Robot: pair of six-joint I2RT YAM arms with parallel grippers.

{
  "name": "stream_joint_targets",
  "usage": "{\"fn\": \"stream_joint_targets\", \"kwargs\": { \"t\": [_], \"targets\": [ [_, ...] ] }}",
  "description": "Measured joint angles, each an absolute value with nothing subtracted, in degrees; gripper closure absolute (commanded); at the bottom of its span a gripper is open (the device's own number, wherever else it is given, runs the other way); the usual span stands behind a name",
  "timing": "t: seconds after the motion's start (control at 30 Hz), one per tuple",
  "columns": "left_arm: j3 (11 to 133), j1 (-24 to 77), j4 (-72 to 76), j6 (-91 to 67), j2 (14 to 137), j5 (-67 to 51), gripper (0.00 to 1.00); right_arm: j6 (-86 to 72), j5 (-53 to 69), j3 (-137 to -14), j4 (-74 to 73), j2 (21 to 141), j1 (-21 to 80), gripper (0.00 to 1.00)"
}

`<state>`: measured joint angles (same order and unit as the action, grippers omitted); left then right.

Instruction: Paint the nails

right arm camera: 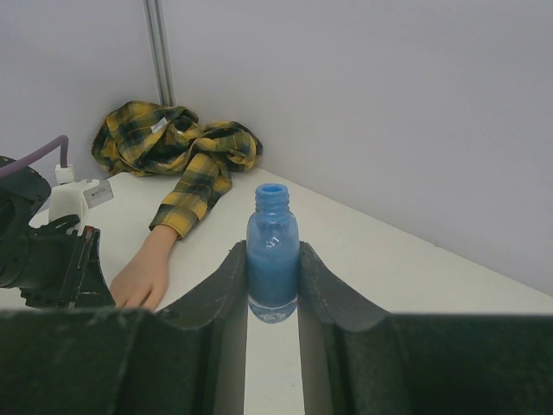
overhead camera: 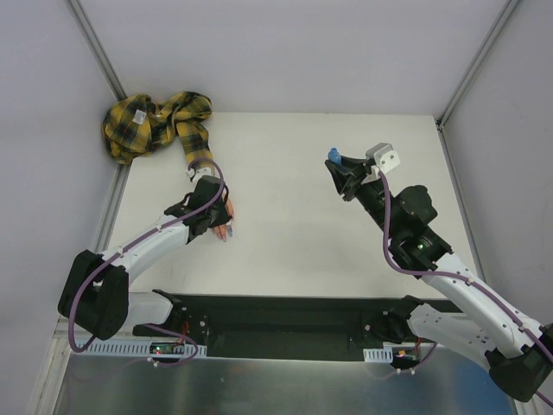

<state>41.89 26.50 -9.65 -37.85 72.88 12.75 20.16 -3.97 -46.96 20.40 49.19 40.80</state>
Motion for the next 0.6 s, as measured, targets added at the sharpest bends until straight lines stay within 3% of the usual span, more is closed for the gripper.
{"fn": "stream_joint_targets", "kwargs": {
  "t": [0.6],
  "targets": [
    [41.7,26.1,-9.8,-37.3,72.8,14.1,1.0,20.2,-3.8,-47.0,20.4,49.2,40.8,1.0]
  ]
}}
